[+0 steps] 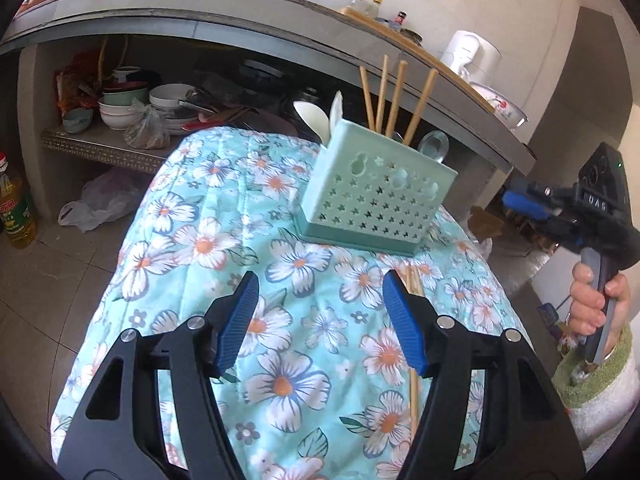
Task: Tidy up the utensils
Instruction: 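Move both tools back to the chopsticks on the quilt and close the right tool on them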
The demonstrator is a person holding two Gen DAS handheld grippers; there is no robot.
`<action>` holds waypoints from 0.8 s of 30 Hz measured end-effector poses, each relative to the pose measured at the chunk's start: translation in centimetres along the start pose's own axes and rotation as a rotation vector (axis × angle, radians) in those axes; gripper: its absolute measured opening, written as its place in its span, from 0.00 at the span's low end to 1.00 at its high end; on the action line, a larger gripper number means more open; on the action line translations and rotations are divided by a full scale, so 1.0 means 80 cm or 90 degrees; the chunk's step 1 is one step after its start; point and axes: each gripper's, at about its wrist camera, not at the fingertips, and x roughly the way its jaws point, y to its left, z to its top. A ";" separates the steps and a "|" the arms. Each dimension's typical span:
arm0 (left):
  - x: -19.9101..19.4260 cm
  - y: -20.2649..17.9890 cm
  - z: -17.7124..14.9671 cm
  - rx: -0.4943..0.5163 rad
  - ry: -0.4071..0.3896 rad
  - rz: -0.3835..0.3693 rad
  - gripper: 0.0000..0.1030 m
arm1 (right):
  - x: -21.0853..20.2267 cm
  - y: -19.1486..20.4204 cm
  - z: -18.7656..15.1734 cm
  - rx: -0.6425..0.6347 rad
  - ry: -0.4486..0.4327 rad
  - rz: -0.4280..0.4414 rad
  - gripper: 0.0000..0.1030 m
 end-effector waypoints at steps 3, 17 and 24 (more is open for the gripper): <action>0.018 -0.016 -0.014 0.019 0.039 -0.017 0.59 | 0.029 -0.040 -0.067 0.103 0.110 -0.024 0.37; 0.045 -0.067 -0.067 0.090 0.122 -0.046 0.58 | 0.097 -0.065 -0.170 0.216 0.234 0.026 0.24; 0.055 -0.084 -0.078 0.100 0.149 -0.063 0.52 | 0.089 -0.078 -0.178 0.235 0.220 0.043 0.10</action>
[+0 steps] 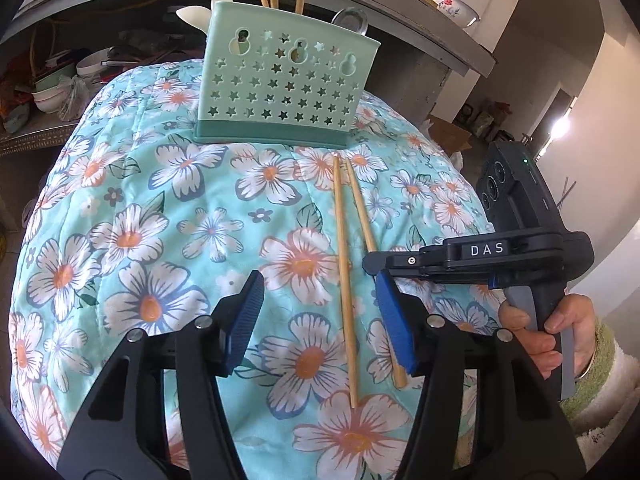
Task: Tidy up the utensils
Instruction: 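Move both tools back to the chopsticks on the quilt and close the right tool on them, then lift one chopstick with the right tool while the left tool grasps another chopstick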
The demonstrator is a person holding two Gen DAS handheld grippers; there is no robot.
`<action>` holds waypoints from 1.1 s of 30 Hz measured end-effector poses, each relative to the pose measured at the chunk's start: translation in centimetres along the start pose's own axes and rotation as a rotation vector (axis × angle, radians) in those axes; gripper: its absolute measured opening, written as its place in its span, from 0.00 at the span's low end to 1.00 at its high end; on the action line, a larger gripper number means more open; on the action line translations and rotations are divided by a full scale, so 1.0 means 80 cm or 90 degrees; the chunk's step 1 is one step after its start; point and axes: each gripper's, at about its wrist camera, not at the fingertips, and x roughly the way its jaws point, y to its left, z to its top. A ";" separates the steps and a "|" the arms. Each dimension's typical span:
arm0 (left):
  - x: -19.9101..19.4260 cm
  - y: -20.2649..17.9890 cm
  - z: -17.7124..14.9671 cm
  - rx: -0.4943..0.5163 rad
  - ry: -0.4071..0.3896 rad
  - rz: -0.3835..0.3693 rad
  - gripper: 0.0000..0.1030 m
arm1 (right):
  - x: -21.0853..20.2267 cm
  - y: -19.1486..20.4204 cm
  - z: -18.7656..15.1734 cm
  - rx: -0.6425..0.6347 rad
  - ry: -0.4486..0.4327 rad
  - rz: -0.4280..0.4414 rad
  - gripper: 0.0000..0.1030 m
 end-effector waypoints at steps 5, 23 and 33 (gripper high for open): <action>0.017 -0.016 -0.005 0.024 0.037 -0.009 0.51 | -0.024 -0.008 -0.005 0.009 -0.013 0.012 0.07; 0.027 -0.017 -0.018 0.031 0.103 0.074 0.05 | -0.088 -0.062 -0.032 0.071 -0.061 0.018 0.06; -0.017 0.013 -0.053 -0.065 0.152 0.042 0.18 | -0.069 -0.040 -0.031 0.042 -0.035 -0.005 0.07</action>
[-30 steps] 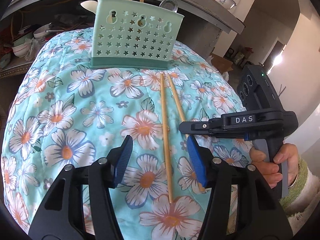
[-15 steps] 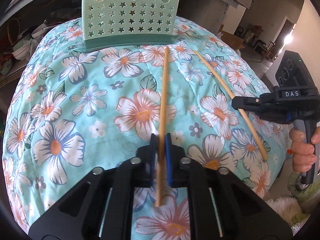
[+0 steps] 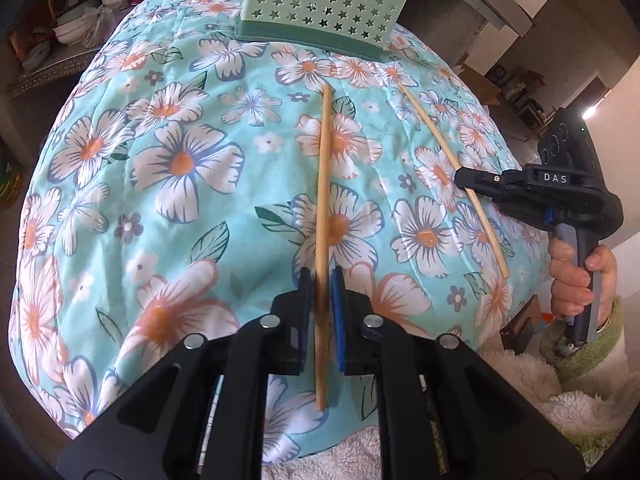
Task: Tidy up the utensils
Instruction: 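Lift one chopstick with the right tool while the left tool grasps another chopstick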
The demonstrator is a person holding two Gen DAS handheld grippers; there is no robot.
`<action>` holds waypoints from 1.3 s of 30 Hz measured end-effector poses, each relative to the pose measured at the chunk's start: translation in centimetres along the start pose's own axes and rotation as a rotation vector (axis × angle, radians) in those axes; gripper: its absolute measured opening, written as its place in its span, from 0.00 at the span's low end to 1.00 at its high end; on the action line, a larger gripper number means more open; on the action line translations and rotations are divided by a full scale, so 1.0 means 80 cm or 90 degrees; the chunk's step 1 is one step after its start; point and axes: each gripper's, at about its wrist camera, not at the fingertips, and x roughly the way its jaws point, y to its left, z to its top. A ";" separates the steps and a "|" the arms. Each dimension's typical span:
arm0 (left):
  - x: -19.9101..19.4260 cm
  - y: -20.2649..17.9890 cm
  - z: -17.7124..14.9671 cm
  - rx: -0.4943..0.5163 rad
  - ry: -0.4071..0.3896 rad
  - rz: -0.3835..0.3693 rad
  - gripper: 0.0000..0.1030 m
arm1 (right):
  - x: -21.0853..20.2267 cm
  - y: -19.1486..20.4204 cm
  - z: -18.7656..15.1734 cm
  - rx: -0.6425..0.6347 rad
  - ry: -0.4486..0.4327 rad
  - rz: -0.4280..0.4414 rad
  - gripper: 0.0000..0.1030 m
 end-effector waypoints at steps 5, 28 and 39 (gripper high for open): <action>0.005 -0.011 0.030 0.044 -0.021 0.007 0.33 | 0.004 0.012 0.001 -0.031 -0.001 -0.032 0.07; 0.090 -0.006 0.148 0.053 -0.037 0.062 0.05 | 0.002 0.027 -0.007 -0.103 0.029 -0.099 0.07; 0.088 -0.001 0.143 0.042 -0.025 0.059 0.06 | -0.013 0.041 0.042 -0.158 -0.026 -0.177 0.28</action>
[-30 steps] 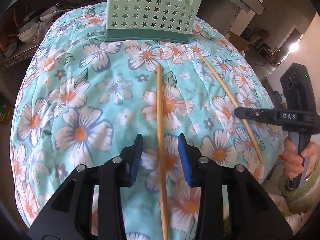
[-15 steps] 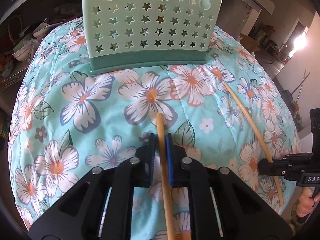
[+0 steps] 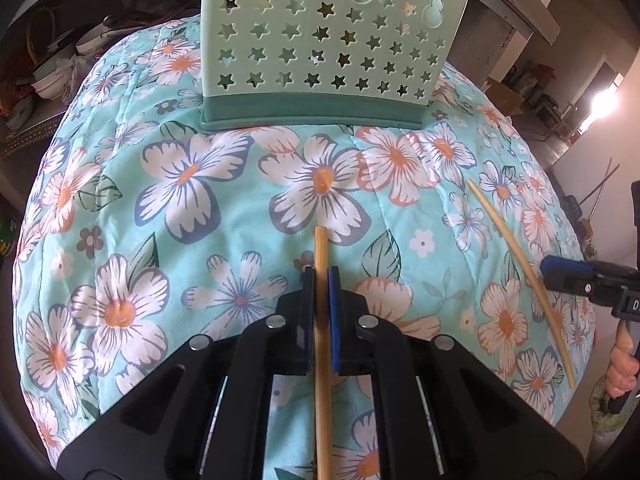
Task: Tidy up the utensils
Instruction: 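Lift one chopstick with the right tool while the left tool grasps another chopstick, then raise both held chopsticks over the green holder and lower them in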
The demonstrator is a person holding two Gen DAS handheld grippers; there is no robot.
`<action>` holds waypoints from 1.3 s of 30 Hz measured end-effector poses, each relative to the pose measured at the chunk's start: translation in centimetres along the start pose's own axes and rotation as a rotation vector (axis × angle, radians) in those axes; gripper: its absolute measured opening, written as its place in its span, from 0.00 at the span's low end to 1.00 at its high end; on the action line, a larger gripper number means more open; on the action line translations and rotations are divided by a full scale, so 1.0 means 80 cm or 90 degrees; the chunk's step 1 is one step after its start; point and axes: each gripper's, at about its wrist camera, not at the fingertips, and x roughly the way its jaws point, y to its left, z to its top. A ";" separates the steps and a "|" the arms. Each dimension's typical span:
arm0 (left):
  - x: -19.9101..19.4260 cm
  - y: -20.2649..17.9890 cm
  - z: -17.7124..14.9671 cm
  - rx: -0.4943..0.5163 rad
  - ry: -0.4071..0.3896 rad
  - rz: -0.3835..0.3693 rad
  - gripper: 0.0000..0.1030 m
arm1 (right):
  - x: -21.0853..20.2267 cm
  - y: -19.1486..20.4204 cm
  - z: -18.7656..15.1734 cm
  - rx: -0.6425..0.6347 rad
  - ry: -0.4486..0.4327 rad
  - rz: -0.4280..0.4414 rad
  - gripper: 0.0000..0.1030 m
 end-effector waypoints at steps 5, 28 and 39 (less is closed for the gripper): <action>0.007 0.000 0.012 -0.002 0.017 -0.002 0.06 | 0.027 0.014 0.040 -0.038 -0.011 -0.030 0.28; -0.137 0.014 0.053 -0.017 -0.139 -0.058 0.06 | -0.082 0.046 0.088 -0.054 -0.170 0.054 0.06; -0.291 -0.002 0.132 0.022 -0.363 -0.072 0.06 | -0.129 0.048 0.084 -0.046 -0.225 0.087 0.06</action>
